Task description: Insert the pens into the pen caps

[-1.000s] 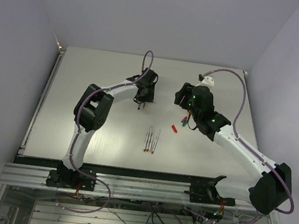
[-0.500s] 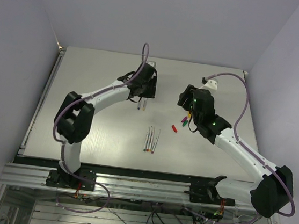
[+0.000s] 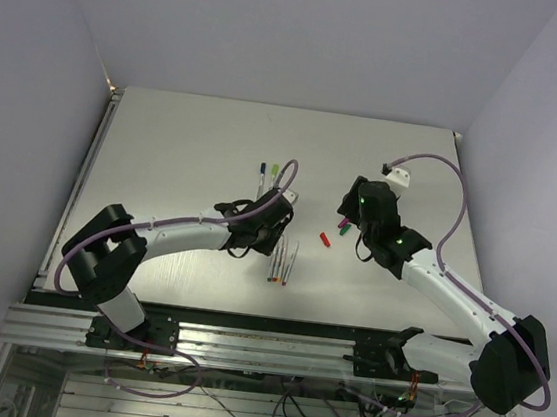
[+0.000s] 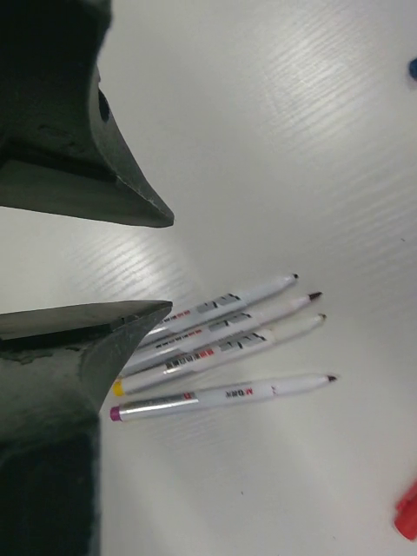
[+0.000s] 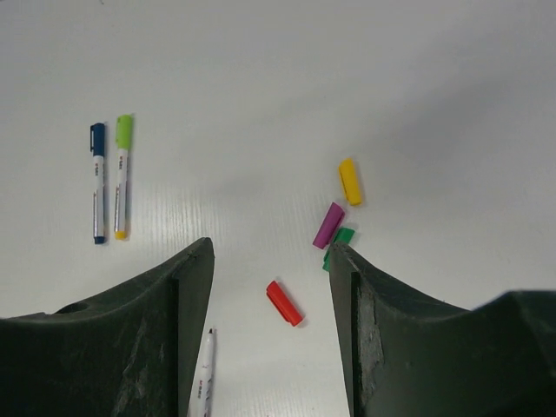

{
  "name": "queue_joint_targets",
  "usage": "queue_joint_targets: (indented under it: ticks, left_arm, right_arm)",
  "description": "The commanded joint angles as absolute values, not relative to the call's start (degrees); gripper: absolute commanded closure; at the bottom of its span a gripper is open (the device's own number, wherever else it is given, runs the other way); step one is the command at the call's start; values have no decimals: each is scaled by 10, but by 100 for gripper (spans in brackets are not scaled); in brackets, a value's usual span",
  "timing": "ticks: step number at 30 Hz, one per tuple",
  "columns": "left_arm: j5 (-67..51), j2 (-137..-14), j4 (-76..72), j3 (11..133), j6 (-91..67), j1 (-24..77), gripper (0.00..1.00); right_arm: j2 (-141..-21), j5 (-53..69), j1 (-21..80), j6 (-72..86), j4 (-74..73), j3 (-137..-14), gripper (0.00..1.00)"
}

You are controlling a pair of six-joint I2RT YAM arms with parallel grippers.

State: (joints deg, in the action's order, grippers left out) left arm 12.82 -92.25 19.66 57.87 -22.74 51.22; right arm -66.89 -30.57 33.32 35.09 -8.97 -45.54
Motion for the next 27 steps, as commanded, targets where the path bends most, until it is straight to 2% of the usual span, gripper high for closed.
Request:
queue_joint_targets:
  ticks: [1, 13, 27]
  left_arm:
    - [146, -900, 190, 556, -224, 519, 50]
    - [119, -930, 132, 534, -243, 558, 57]
    - [115, -972, 116, 541, -245, 563, 58]
  right_arm:
    - [-657, -322, 329, 373, -98, -448, 45]
    - [-651, -325, 329, 381, -110, -446, 45]
    - [-654, -325, 328, 378, -108, -448, 46]
